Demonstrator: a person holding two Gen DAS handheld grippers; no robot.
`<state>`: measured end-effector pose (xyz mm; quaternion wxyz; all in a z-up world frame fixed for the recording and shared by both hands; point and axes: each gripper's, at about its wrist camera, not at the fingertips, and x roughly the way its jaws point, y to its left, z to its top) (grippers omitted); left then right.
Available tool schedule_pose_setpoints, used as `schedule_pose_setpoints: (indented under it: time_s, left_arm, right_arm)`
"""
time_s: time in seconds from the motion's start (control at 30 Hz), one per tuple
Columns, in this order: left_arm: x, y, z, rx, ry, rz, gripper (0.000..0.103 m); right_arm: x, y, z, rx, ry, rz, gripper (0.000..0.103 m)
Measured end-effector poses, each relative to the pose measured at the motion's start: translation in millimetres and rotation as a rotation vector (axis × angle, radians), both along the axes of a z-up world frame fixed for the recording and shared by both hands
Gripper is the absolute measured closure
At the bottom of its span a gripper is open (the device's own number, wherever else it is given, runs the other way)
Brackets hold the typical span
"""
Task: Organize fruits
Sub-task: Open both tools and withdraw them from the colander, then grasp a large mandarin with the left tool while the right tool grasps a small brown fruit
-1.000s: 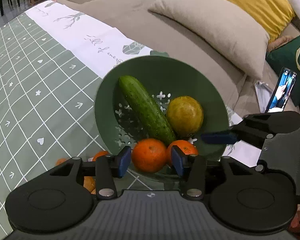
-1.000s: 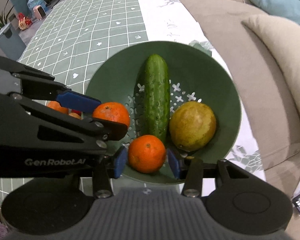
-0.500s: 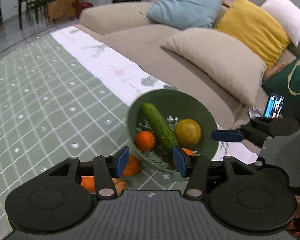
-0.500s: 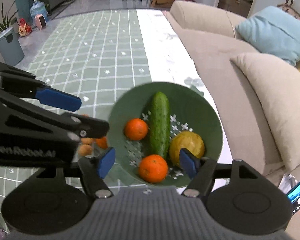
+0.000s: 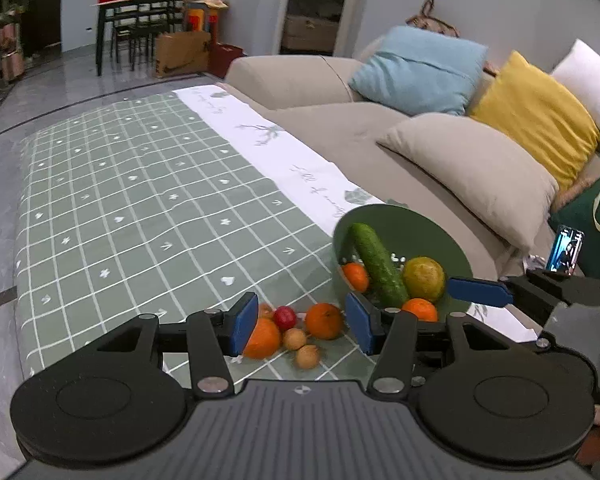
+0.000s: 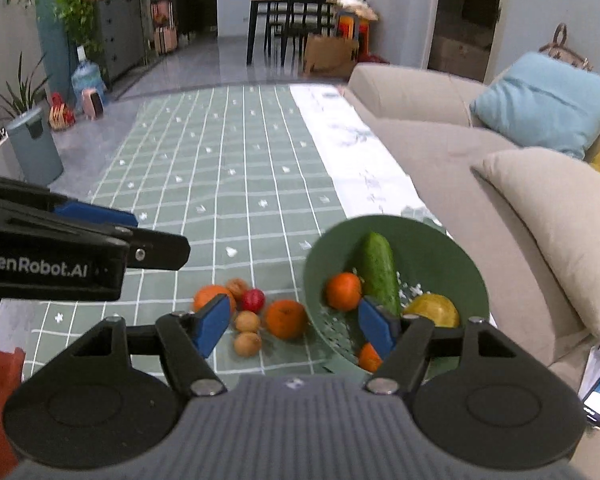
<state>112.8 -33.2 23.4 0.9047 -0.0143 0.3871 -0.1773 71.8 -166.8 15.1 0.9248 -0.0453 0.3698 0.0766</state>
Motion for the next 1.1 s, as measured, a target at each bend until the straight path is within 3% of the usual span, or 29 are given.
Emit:
schedule_pose_setpoints:
  time_s: [0.1, 0.27, 0.47, 0.6, 0.8, 1.1]
  left_arm:
    - [-8.1, 12.7, -9.2, -0.008, -0.012, 0.019, 0.043]
    - [-14.5, 28.6, -33.9, -0.031, 0.033, 0.057, 0.043]
    - [-13.5, 33.0, -55.0, -0.049, 0.071, 0.076, 0.049]
    - [-10.1, 29.1, -64.2, -0.017, 0.059, 0.064, 0.051]
    - [3.2, 19.6, -79.4, 0.010, 0.065, 0.039, 0.051]
    - [29.5, 14.7, -101.8, 0.026, 0.100, 0.024, 0.050]
  right_arm:
    - [-11.5, 7.9, -8.7, 0.012, -0.033, -0.015, 0.036]
    - [-24.1, 19.4, -27.8, 0.028, -0.051, -0.011, 0.047]
    - [-16.2, 23.8, -49.8, 0.018, -0.007, -0.003, 0.058]
    - [-8.0, 23.7, -62.5, 0.032, 0.019, -0.014, 0.066]
    - [8.7, 26.1, -84.5, 0.044, 0.056, -0.013, 0.072]
    - [38.1, 28.6, -114.5, 0.037, 0.117, 0.021, 0.072]
